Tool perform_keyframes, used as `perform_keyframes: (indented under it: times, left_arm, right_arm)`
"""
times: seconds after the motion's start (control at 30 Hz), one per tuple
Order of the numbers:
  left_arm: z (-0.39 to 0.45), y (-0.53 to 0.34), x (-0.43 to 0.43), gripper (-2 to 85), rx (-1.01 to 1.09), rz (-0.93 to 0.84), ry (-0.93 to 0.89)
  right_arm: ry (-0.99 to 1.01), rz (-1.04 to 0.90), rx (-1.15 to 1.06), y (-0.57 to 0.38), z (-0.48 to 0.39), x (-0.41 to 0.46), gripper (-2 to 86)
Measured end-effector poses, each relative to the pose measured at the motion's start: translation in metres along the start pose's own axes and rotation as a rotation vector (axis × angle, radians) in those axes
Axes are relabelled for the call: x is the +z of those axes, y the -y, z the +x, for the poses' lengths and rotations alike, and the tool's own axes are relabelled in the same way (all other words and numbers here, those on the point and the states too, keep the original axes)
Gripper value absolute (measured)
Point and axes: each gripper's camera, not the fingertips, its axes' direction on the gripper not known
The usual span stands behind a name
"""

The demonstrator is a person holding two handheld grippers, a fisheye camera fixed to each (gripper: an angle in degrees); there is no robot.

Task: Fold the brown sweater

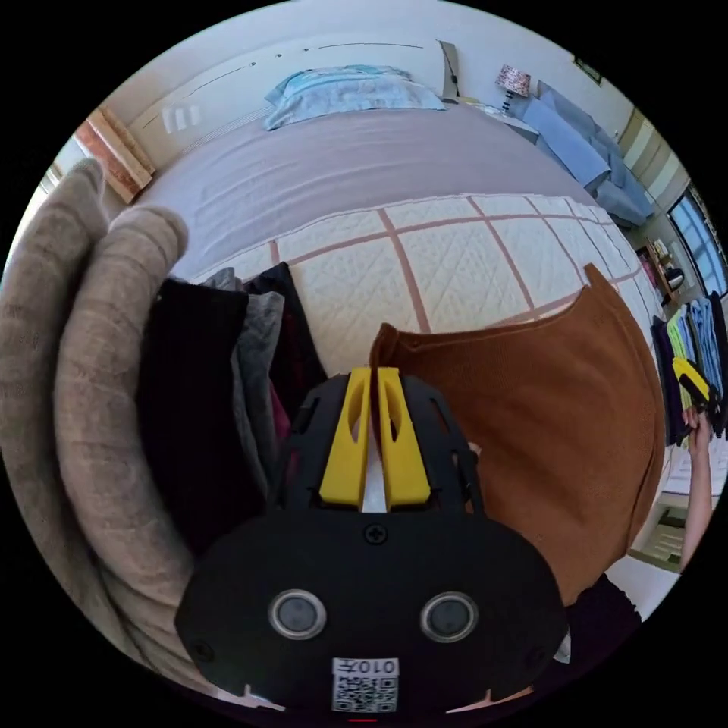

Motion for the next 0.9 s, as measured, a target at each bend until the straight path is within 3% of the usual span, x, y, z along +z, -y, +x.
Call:
perform_keyframes:
  times: [0.07,0.17,0.23,0.47,0.63,0.77,0.83,0.9]
  left_arm:
    - [0.009,0.000,0.037,1.3,0.031,-0.124,0.097]
    - [0.041,0.001,0.079,2.8,0.099,-0.204,0.101]
    - [0.056,-0.003,0.081,3.9,0.100,-0.151,0.205]
    - [0.063,-0.031,0.051,6.3,0.036,0.003,0.211]
    - [0.078,-0.063,0.002,7.5,0.031,0.145,0.173]
    - [0.100,-0.073,-0.012,8.3,0.091,0.220,0.121]
    - [0.107,-0.064,-0.014,8.7,0.111,0.241,0.063]
    - [0.116,-0.052,-0.014,9.0,0.132,0.281,0.000]
  right_arm:
    - [-0.012,-0.030,0.023,0.008,0.005,0.011,9.2]
    - [-0.011,-0.103,0.065,0.019,0.012,0.030,12.5]
    - [-0.052,-0.151,0.102,0.023,0.019,0.040,13.6]
    - [0.072,-0.307,0.104,0.037,0.045,0.092,4.9]
    - [-0.124,-0.055,0.171,0.026,0.041,0.003,4.6]
    - [0.304,0.148,-0.050,-0.004,-0.021,-0.075,4.9]
    - [0.609,0.084,-0.220,-0.016,-0.070,-0.076,5.4]
    - [0.972,-0.135,-0.378,-0.041,-0.142,-0.054,8.8]
